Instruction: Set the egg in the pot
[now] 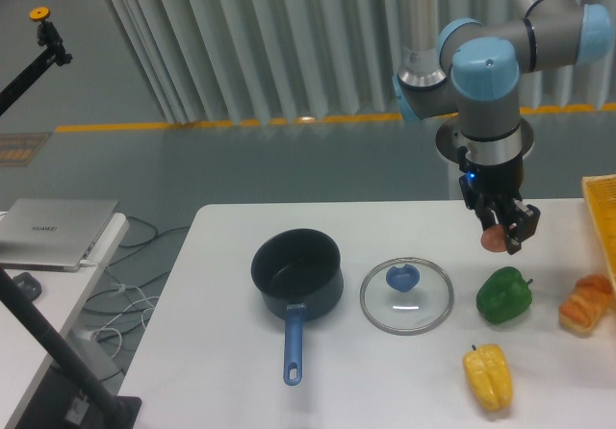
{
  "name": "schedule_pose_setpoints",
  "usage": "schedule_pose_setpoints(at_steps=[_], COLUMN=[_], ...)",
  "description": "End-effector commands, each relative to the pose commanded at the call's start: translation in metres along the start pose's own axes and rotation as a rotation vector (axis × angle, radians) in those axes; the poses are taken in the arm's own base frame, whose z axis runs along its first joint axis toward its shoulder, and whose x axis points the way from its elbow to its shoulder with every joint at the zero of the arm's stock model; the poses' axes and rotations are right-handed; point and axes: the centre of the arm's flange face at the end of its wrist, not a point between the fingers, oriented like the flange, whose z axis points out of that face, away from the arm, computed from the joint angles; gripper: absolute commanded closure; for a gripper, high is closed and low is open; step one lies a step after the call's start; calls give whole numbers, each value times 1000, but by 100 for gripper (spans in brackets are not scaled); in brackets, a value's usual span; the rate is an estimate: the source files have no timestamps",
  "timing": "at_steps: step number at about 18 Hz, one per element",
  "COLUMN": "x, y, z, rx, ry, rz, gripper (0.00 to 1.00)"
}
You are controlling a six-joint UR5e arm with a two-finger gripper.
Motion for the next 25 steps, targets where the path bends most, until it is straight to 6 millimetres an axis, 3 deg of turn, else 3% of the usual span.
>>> schedule_pose_setpoints(at_steps=[11,18,25], x=[6,41,85], y=[-5,-34,-77], z=[-2,-19,-23], rx=[10,35,45], ry=[-1,-12,-12], rz=[-28,-91,-189], gripper=[58,58,58])
